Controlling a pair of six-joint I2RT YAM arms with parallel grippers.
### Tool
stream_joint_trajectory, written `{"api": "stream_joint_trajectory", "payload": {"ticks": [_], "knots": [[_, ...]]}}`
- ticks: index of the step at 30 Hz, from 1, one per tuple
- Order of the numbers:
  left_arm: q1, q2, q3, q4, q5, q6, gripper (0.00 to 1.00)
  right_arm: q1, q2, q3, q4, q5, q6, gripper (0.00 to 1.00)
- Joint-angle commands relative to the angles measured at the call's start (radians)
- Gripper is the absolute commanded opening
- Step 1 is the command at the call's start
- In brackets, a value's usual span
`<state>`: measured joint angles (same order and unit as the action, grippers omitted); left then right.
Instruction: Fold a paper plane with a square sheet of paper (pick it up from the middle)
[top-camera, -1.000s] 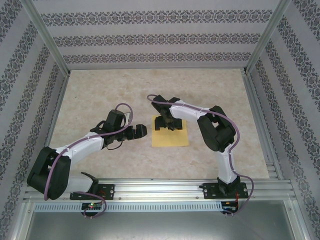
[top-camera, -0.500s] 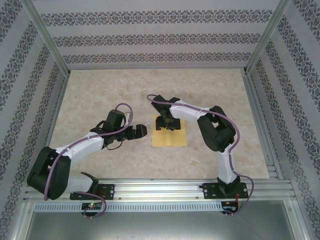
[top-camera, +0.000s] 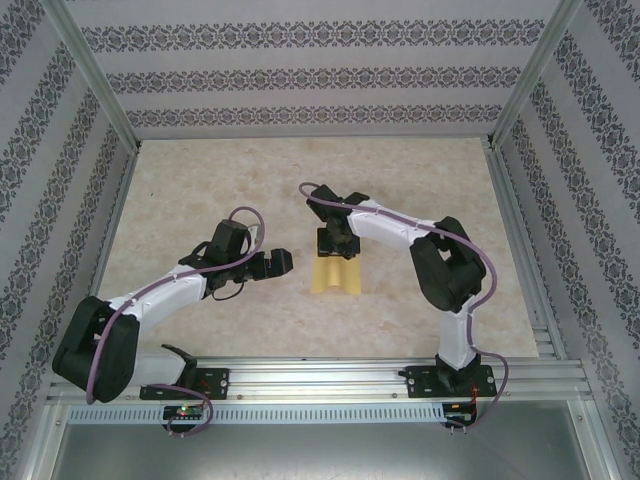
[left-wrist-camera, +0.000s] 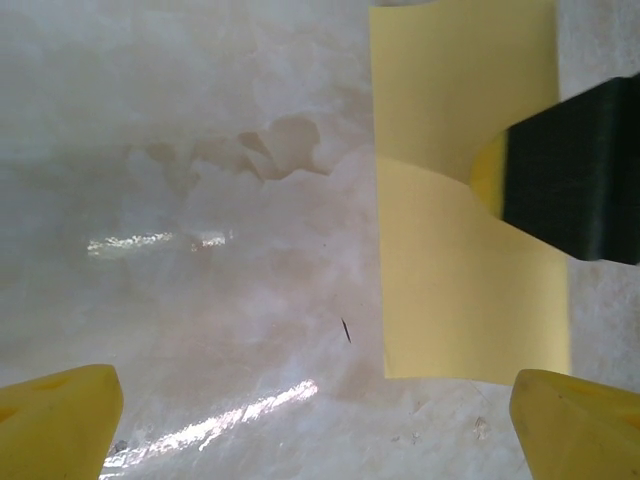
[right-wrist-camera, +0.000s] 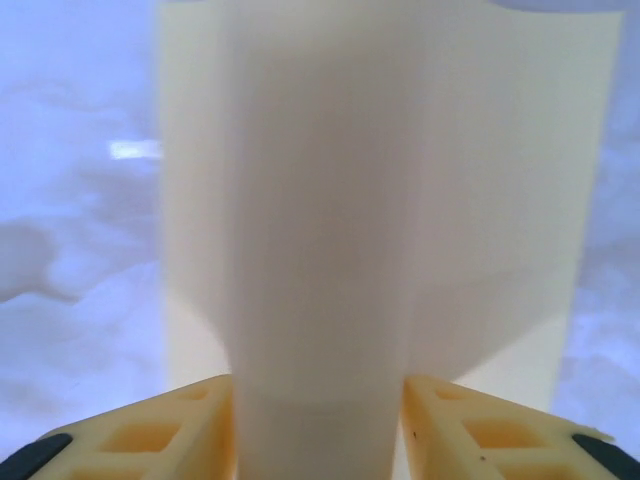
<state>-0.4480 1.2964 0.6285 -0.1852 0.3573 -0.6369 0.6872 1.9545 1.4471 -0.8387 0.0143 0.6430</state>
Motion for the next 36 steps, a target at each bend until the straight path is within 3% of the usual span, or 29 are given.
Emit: {"api": "stream_joint_trajectory", "payload": {"ticks": [1,4,10,13,17,20,28,36], "knots": [[-0.013,-0.041,0.003,-0.020,-0.053,-0.010,1.00,0.002,-0.097,-0.037,0.088,-0.084,0.035,0.44],[-0.012,-0.056,0.004,-0.031,-0.081,-0.012,1.00,-0.017,-0.157,-0.092,0.228,-0.213,0.092,0.43],[-0.012,-0.095,0.025,-0.053,-0.102,-0.021,1.00,-0.045,-0.236,-0.266,0.699,-0.483,0.318,0.44],[-0.012,-0.120,0.017,-0.050,-0.098,-0.031,1.00,-0.057,-0.218,-0.355,0.889,-0.520,0.422,0.46],[-0.012,-0.135,0.009,-0.050,-0.083,-0.031,1.00,-0.075,-0.169,-0.456,0.985,-0.503,0.467,0.46],[-0.012,-0.135,0.002,-0.044,-0.059,-0.030,1.00,-0.079,-0.155,-0.490,0.944,-0.462,0.428,0.49],[-0.013,-0.119,-0.003,0.000,0.014,-0.032,0.99,-0.086,-0.178,-0.463,0.634,-0.334,0.241,0.59],[-0.014,-0.041,0.020,0.054,0.081,-0.037,0.86,-0.106,-0.195,-0.449,0.534,-0.275,0.195,0.65]]}}
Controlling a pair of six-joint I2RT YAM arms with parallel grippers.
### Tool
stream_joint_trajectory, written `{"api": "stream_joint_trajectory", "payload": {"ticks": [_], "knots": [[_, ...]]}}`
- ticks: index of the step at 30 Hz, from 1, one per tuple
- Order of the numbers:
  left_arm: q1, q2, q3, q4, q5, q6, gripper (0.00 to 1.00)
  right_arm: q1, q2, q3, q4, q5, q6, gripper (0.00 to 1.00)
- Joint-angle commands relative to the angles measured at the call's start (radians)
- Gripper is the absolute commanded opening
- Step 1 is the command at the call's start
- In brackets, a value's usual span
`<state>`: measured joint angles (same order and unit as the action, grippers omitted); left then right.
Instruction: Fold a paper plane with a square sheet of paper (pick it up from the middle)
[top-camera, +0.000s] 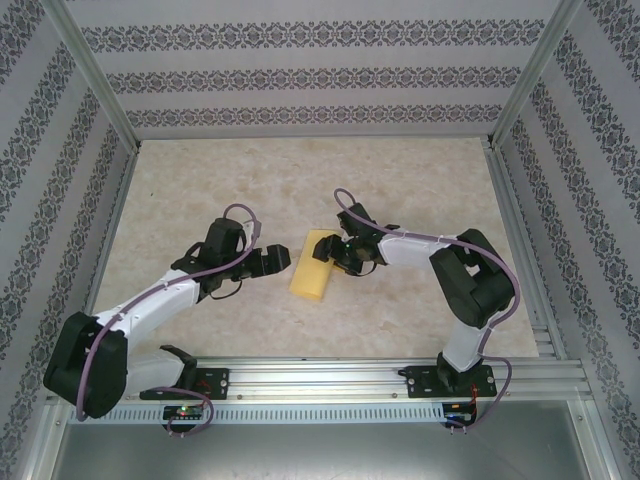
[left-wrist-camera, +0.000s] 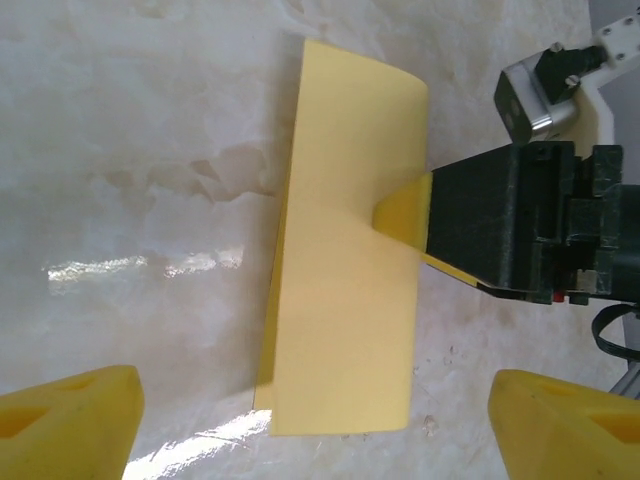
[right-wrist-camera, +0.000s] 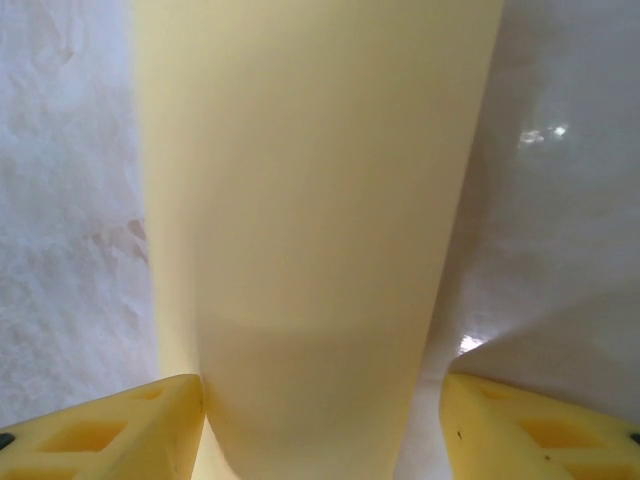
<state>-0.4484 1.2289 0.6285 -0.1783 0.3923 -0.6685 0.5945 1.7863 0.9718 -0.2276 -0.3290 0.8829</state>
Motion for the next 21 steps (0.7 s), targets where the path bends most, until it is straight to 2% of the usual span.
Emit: {"api": "stream_joint_trajectory", "payload": {"ticks": [1,4,7,9,13,19,21], "knots": [[-0.016,0.038,0.027,0.052,0.052,-0.006,0.84,-0.012,-0.028,0.028,-0.087,0.078,-0.048,0.65],[-0.025,0.068,0.044,0.060,0.060,-0.010,0.78,-0.010,-0.027,0.035,-0.118,0.102,-0.049,0.64],[-0.037,0.097,0.058,0.063,0.059,-0.012,0.77,0.000,-0.024,0.030,-0.119,0.113,-0.039,0.61],[-0.046,0.110,0.060,0.071,0.057,-0.020,0.76,0.004,-0.015,0.018,-0.070,0.071,-0.025,0.56],[-0.051,0.128,0.063,0.074,0.053,-0.021,0.76,0.012,0.002,0.034,-0.021,0.028,-0.022,0.55],[-0.051,0.124,0.066,0.059,0.037,-0.018,0.77,0.013,0.029,0.112,-0.073,0.012,-0.139,0.53],[-0.051,0.124,0.067,0.056,0.034,-0.019,0.77,0.012,0.051,0.141,-0.107,0.001,-0.182,0.50]]}}
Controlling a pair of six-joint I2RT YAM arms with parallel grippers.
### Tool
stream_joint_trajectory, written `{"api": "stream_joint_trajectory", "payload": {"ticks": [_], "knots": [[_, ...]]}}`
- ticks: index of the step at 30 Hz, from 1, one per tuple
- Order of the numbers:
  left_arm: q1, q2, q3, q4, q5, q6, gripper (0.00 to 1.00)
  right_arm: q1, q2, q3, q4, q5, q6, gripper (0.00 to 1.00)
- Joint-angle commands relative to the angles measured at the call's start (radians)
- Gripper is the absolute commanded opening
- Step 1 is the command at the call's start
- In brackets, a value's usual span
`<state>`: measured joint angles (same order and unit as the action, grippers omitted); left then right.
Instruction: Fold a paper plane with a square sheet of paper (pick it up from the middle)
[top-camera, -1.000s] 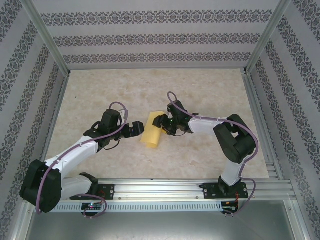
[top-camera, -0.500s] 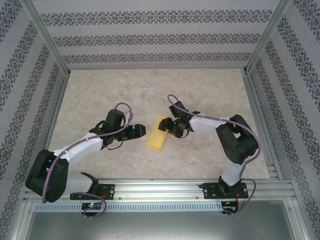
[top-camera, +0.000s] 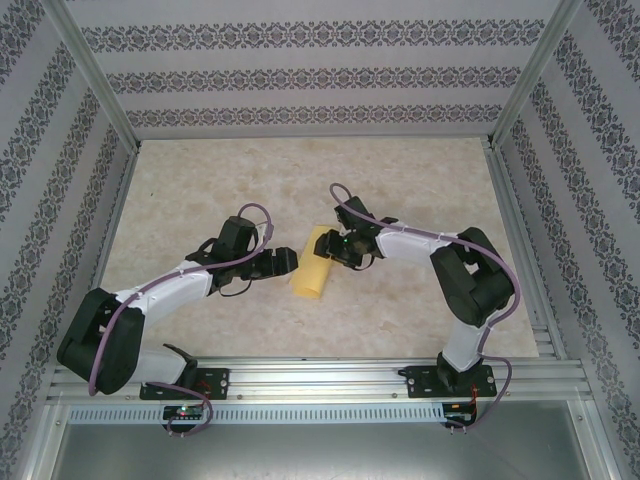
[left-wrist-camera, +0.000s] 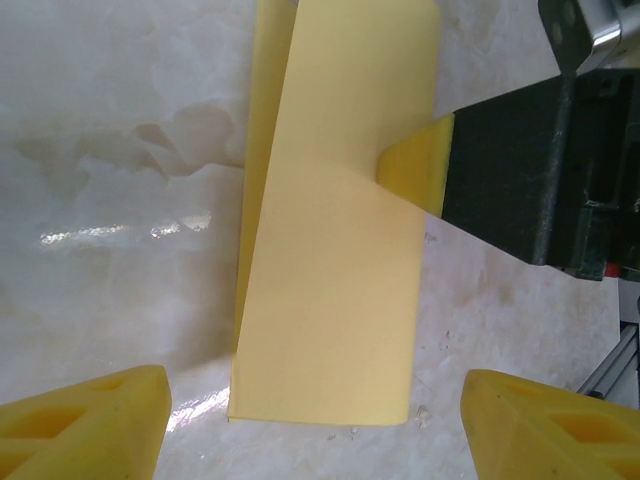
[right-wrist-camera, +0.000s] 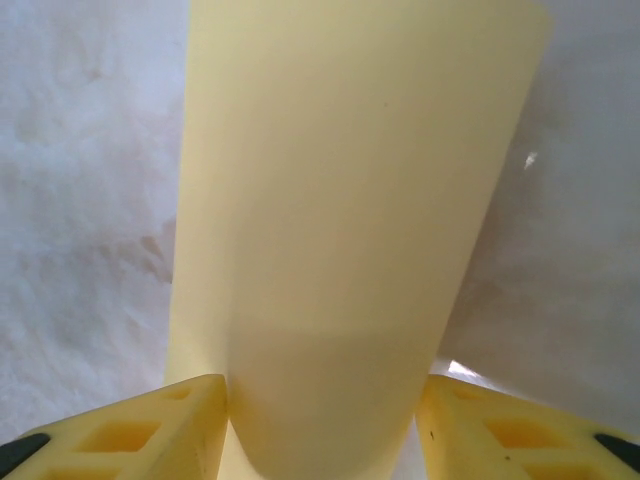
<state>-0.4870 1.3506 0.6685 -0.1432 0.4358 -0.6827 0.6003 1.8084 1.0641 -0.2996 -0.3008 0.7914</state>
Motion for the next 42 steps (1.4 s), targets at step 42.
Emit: {"api": "stream_joint_trajectory", "payload": {"ticks": [42], "knots": [[-0.012,0.044,0.061,0.001,-0.039,-0.012,0.78,-0.006,0.186,0.193,-0.244,0.036,-0.198,0.69]]}}
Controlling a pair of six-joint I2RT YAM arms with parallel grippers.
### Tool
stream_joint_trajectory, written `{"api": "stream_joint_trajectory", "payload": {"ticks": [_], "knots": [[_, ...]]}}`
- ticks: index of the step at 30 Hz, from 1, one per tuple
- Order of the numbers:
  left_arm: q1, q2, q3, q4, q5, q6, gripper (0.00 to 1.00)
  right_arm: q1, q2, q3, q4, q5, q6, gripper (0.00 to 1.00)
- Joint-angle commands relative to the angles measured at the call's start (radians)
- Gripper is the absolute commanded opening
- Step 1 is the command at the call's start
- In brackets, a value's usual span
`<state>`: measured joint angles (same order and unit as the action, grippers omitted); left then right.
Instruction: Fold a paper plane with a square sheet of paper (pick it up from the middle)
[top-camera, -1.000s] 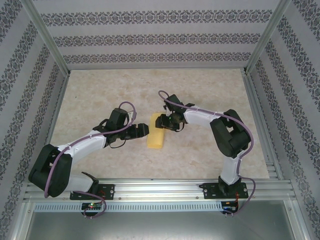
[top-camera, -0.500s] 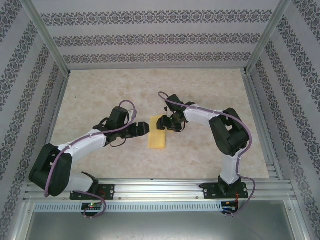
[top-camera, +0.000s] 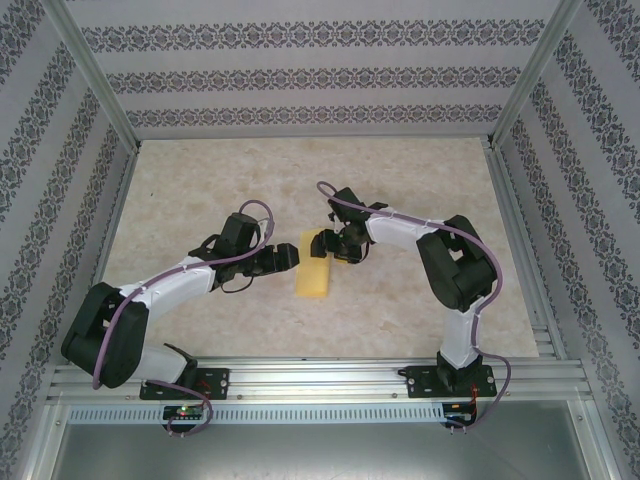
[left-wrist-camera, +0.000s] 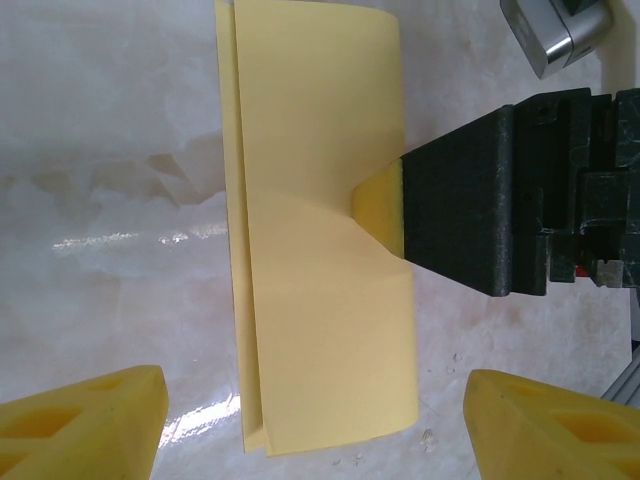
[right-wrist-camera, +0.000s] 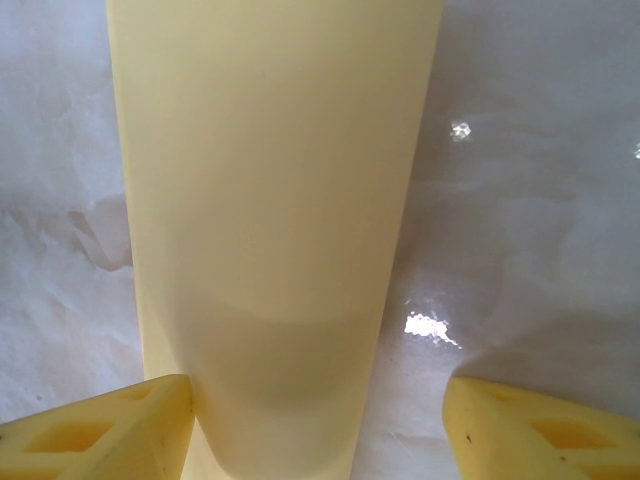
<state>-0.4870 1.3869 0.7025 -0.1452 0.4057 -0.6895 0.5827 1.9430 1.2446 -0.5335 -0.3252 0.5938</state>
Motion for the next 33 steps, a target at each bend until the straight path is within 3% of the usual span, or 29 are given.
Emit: {"api": "stream_joint_trajectory", "payload": {"ticks": [1,26,33], "knots": [[-0.012,0.008,0.027,0.004,-0.010,-0.004,0.78,0.013,0.057,0.017,-0.015,0.062,-0.003,0.70],[-0.013,0.027,0.035,-0.001,-0.006,0.002,0.77,0.023,0.135,0.073,-0.103,0.116,-0.026,0.73],[-0.012,0.066,0.052,-0.006,-0.008,-0.018,0.64,0.025,0.156,0.078,-0.132,0.139,-0.034,0.74]]}}
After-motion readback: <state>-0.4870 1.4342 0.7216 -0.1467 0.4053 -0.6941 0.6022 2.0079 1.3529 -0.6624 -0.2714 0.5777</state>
